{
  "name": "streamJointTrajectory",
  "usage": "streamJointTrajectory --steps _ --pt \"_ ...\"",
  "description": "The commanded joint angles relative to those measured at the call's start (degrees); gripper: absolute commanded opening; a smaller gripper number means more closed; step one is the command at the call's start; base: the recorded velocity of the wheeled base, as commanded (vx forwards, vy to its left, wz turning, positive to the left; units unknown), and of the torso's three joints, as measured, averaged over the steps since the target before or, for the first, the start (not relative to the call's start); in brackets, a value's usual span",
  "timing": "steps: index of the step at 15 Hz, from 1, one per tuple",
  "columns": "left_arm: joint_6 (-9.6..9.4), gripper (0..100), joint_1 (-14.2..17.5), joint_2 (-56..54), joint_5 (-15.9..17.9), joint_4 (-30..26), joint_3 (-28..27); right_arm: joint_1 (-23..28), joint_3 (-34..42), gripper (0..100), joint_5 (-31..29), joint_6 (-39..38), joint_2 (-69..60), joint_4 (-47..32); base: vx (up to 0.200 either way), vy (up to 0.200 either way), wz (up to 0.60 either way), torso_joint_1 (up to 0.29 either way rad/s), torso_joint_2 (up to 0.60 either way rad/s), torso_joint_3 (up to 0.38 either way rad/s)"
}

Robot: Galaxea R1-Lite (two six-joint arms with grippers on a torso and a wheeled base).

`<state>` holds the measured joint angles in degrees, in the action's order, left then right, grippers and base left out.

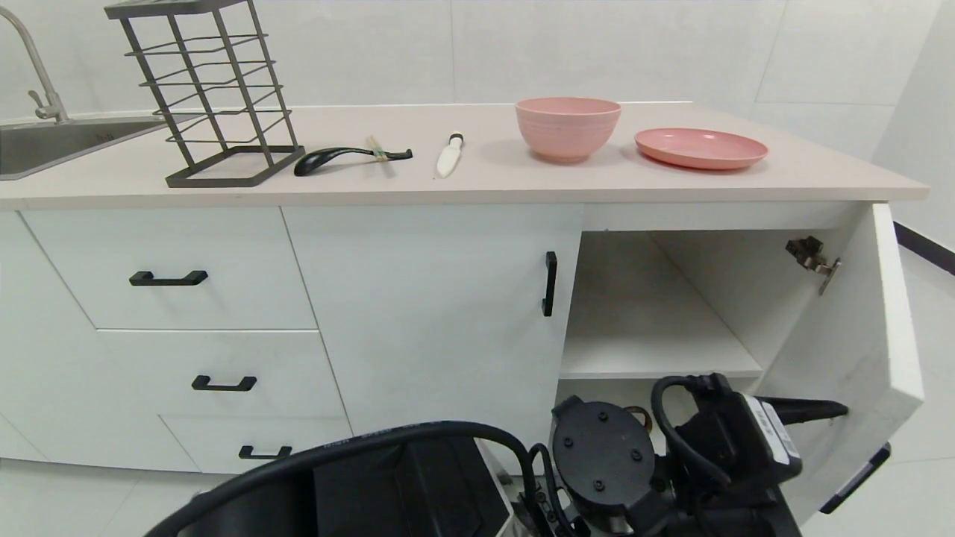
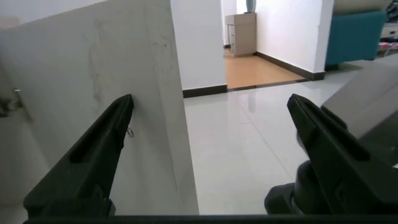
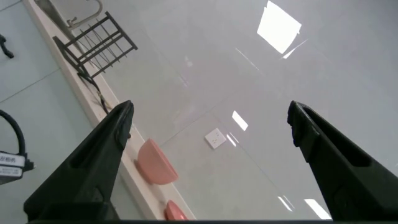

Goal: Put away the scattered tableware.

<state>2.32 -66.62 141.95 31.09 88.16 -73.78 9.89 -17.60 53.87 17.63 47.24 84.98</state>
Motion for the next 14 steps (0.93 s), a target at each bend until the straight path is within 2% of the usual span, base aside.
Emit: streamJointTrajectory --steps 1,4,5,6,7,9,10,11,13,14 --pt "-0.03 100 -1.8 2.0 0.1 -3.0 -4.2 0.0 -0.8 100 -0.3 0.0 -0.1 0.0 0.000 0.000 0.00 0.000 0.00 0.000" --pt "0.06 100 -8.2 8.3 0.5 -9.0 -15.2 0.0 -1.5 100 -0.3 0.0 -0.2 0.1 0.000 0.000 0.00 0.000 0.00 0.000" --pt "0.85 100 -10.6 11.4 0.0 -11.1 -21.1 0.0 -1.8 100 -0.3 0.0 -0.5 0.2 0.000 0.000 0.00 0.000 0.00 0.000" --pt "1.90 100 -10.7 13.4 -0.1 -12.1 -24.7 0.0 -2.2 100 -0.3 0.0 -1.4 0.0 0.000 0.000 0.00 0.000 0.00 0.000" --pt "1.99 100 -9.9 14.0 -0.1 -12.3 -26.2 0.0 -2.4 100 -0.3 0.0 -1.9 0.0 0.000 0.000 0.00 0.000 0.00 0.000" --pt "1.99 100 -5.8 12.6 -0.1 -10.5 -26.0 0.0 -2.1 100 -0.3 0.1 -2.9 -0.3 0.000 0.000 0.00 0.000 0.00 0.000" --pt "1.99 100 -0.1 8.1 -0.1 -7.1 -21.2 0.0 -1.7 100 -0.3 0.1 -3.2 -0.4 0.000 0.000 0.00 0.000 0.00 0.000" --pt "1.90 100 4.0 2.3 -0.1 -4.7 -13.1 0.0 -1.6 100 -0.3 0.1 -3.7 -0.8 0.000 0.000 0.00 0.000 0.00 0.000" --pt "1.73 100 9.4 -10.0 -0.1 1.8 5.8 0.0 0.8 100 -0.1 0.2 -4.3 -2.2 0.000 0.000 0.00 0.000 0.00 0.000" --pt "0.85 100 12.0 -18.7 -0.1 1.8 17.5 -0.2 3.6 100 0.4 0.3 -4.7 -2.5 0.000 0.000 0.00 0.000 0.00 0.000"
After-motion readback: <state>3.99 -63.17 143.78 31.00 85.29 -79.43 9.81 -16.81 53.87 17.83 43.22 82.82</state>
